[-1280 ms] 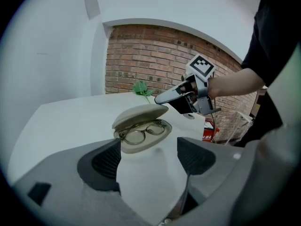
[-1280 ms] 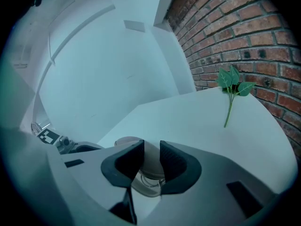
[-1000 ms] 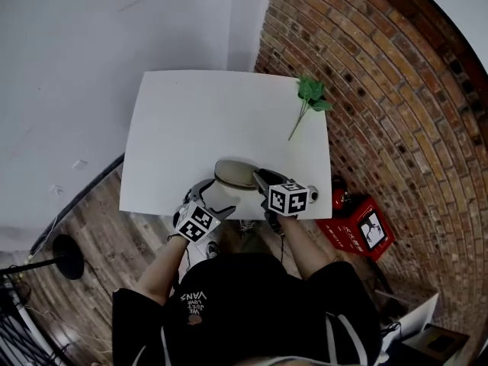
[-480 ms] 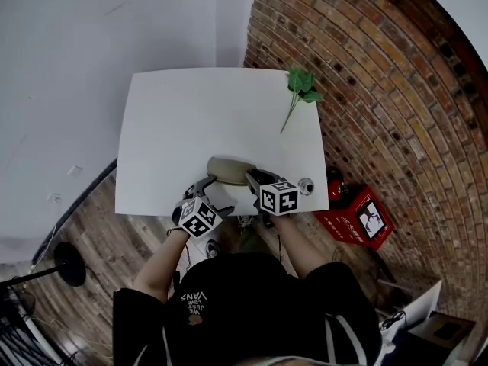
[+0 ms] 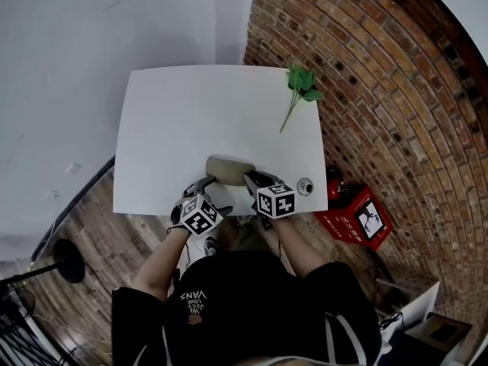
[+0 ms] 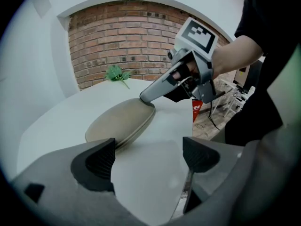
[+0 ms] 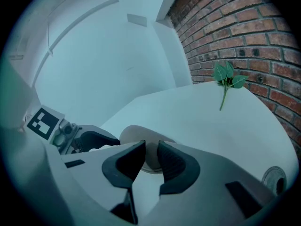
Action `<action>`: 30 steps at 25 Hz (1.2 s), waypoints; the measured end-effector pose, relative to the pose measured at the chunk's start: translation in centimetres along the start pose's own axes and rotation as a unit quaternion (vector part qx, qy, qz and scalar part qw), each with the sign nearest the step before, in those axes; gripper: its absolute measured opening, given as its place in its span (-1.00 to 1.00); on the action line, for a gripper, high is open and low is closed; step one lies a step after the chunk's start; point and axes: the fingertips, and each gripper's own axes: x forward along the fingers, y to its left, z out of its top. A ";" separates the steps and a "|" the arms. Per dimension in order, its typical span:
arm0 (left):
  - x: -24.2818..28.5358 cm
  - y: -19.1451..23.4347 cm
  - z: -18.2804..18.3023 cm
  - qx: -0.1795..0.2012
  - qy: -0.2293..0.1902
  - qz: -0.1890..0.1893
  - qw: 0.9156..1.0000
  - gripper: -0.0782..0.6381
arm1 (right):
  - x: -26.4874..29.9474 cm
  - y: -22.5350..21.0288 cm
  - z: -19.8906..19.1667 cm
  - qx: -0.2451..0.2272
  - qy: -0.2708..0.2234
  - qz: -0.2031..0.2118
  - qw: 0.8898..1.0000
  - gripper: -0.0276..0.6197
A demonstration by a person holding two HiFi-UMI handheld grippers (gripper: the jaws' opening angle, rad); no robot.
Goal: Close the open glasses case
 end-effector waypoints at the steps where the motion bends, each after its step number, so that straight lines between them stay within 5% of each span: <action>1: 0.0 0.1 0.0 0.000 0.006 0.000 1.000 0.46 | 0.0 -0.1 0.0 -0.005 0.001 -0.003 1.000 -0.65; 9: 0.2 0.2 -0.4 0.004 0.045 -0.007 0.999 0.41 | 0.1 -0.1 -0.2 -0.011 0.000 -0.002 1.000 -0.64; 30: -1.6 0.0 0.7 -0.001 -0.010 0.019 1.000 0.42 | -2.4 -0.1 -0.9 0.007 -0.029 -0.027 0.999 -0.52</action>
